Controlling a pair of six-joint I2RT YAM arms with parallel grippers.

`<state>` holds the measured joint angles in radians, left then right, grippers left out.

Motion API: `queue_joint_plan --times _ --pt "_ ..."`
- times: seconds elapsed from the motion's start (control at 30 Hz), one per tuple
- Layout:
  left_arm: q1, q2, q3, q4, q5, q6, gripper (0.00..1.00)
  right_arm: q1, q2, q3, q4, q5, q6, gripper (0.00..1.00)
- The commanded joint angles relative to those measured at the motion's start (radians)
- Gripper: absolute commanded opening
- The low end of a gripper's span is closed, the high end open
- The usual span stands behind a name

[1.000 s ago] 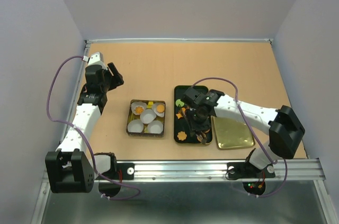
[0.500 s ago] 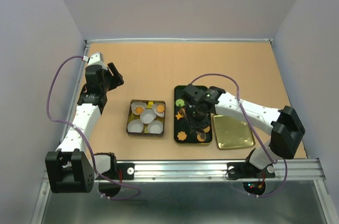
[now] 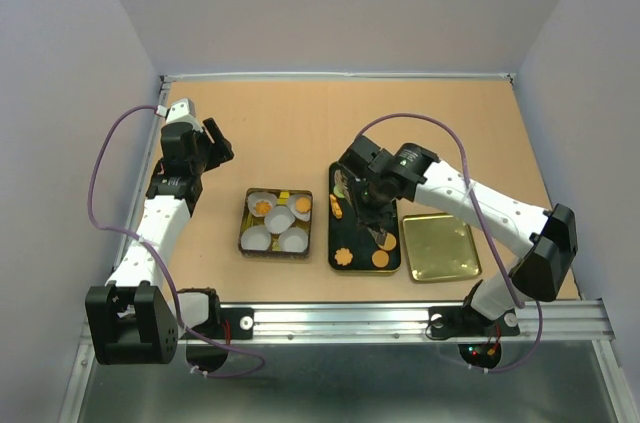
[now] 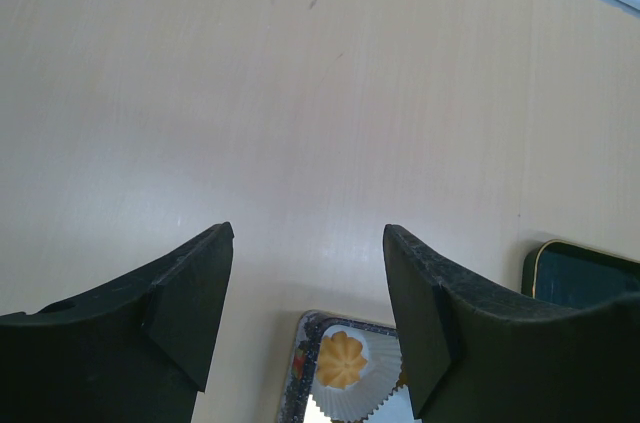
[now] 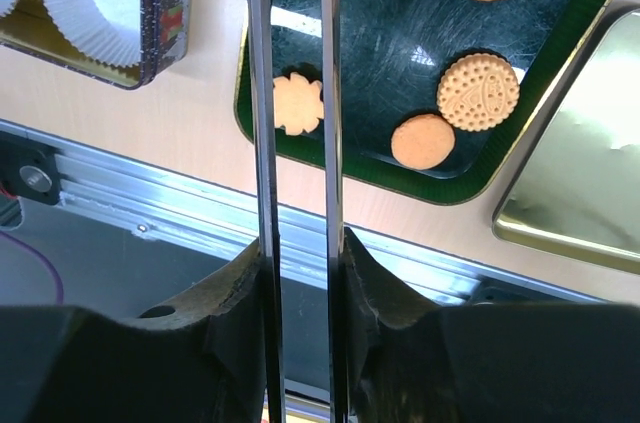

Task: Pack the cookies

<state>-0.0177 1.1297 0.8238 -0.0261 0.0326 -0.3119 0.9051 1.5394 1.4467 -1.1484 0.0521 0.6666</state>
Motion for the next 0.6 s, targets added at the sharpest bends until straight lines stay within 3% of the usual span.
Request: queue_joint_plan --times 0.0,0.57 --pt "-0.004 -0.028 -0.018 0.034 -0.005 0.008 0.72 0.009 -0.035 0.092 -0.025 0.008 -0.007 0.30" --pt "-0.010 -0.016 -0.017 0.034 -0.007 0.008 0.72 0.009 -0.062 -0.163 0.044 0.032 0.011 0.49"
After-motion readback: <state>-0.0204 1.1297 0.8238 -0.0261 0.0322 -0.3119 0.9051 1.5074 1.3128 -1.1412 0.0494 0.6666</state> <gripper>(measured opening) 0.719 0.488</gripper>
